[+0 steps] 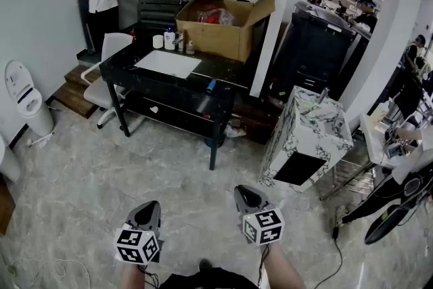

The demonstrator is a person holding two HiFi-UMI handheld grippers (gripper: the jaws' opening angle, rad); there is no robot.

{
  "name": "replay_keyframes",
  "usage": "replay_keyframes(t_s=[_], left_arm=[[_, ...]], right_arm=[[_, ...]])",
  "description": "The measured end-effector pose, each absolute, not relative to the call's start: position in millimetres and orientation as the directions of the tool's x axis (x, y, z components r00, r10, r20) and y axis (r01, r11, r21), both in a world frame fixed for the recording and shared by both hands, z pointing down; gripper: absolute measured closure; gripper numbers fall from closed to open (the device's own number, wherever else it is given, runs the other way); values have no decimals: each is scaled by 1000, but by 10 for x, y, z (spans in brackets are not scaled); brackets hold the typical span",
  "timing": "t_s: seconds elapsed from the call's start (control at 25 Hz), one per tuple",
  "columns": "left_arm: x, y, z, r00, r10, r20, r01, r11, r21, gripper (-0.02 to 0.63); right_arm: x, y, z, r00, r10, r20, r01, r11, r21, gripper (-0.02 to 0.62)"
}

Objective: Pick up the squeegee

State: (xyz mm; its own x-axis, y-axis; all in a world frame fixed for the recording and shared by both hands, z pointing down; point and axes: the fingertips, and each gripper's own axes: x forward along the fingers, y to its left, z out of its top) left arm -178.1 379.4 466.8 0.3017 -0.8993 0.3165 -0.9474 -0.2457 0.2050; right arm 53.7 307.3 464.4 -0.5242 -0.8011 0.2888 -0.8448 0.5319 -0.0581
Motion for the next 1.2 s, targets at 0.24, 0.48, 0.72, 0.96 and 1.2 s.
replay_keyframes(t_s=[0.24, 0.48, 0.72, 0.96, 1.2], left_arm=[[-1815, 3785, 4741, 310, -894, 324, -945, -252, 208, 586], [-1742, 3691, 4809, 310, -886, 346, -945, -247, 216, 586], [-1658, 3524, 4950, 293, -886, 360, -950, -225, 219, 586], [-1645, 3352, 4989, 272, -893, 358, -954, -200, 224, 586], [-1712, 3067, 4984, 267, -895, 358, -955, -196, 222, 586]], right_arm=[[483, 3094, 4693, -522, -803, 288, -847, 528, -63, 538], [557, 3010, 4766, -525, -795, 305, -845, 529, -75, 538], [658, 2807, 4911, -540, -783, 308, -836, 542, -86, 540], [711, 2599, 5022, -557, -771, 308, -827, 551, -113, 538], [639, 2327, 5030, -559, -767, 315, -824, 556, -109, 538]])
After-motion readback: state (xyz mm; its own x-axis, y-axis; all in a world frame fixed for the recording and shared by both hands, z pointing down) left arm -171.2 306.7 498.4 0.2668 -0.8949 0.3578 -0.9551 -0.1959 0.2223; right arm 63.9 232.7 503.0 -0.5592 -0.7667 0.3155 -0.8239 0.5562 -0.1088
